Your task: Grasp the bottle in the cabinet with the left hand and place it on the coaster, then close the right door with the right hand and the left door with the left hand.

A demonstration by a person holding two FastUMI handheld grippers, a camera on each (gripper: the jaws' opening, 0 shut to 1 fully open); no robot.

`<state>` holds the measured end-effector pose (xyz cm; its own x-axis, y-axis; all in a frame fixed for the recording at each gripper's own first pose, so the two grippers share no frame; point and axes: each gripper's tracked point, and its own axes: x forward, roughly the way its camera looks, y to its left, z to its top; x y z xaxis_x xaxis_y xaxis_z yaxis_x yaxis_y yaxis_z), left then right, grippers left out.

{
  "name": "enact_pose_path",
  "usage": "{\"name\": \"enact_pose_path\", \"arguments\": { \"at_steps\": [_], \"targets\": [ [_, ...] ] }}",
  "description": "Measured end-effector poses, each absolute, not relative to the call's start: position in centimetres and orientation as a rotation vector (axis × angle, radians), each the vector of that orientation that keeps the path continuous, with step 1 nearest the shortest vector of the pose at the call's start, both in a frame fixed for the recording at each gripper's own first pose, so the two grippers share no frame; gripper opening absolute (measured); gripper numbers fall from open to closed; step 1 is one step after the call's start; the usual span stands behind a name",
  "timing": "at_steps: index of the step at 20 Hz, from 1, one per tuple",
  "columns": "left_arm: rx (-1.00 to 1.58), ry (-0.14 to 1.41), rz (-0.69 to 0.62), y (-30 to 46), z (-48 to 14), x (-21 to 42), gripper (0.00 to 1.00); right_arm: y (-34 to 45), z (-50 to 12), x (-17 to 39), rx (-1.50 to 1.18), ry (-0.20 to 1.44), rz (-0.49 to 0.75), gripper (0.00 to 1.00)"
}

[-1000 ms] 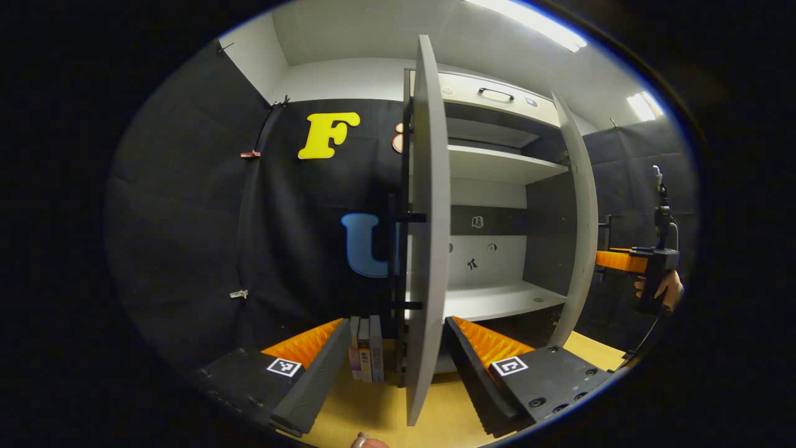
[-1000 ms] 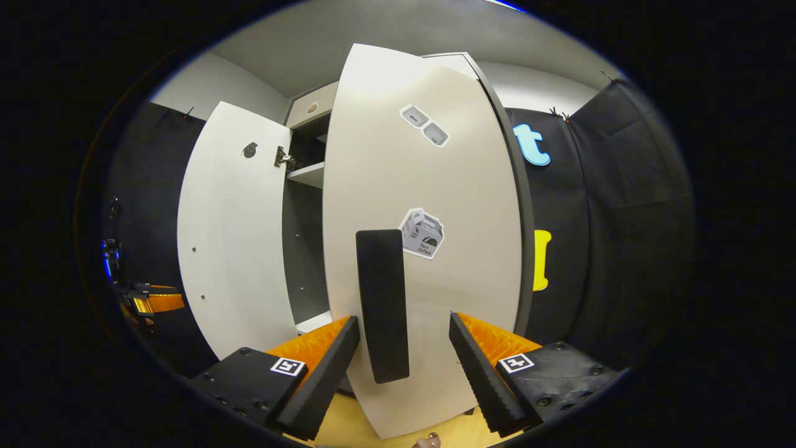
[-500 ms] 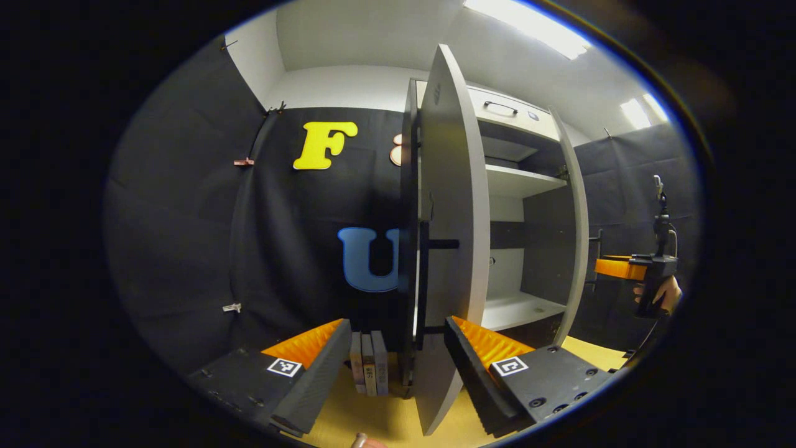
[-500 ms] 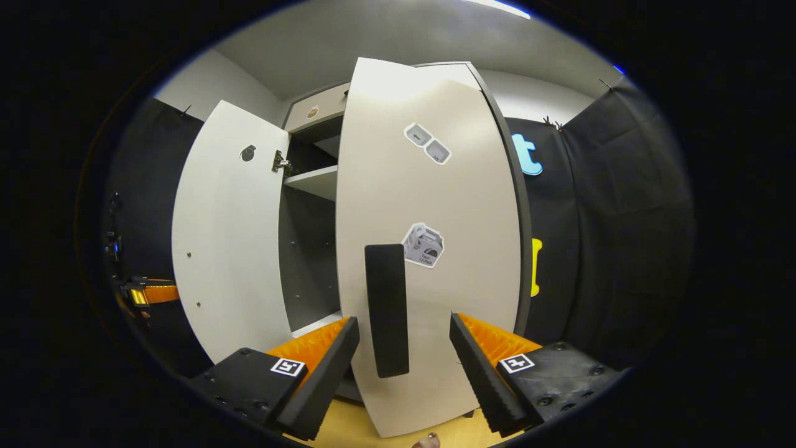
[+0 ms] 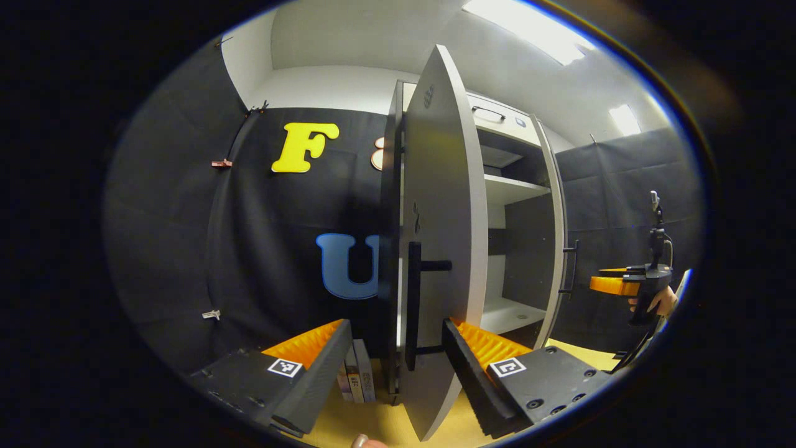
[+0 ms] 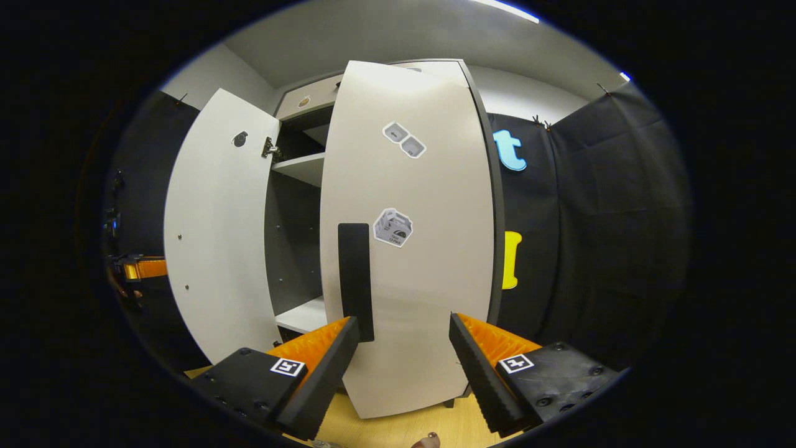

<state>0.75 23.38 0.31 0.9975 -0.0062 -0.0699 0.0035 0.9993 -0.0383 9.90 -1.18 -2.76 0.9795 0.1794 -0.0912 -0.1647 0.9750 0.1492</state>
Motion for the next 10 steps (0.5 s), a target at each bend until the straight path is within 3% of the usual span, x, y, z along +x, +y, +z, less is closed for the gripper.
{"name": "enact_pose_path", "arguments": {
  "at_steps": [10],
  "targets": [
    [-0.048,0.066,-0.097,18.3,0.3,3.3,0.93,-3.9,-2.8,9.0,0.109,0.103,0.166,0.97]
  ]
}}
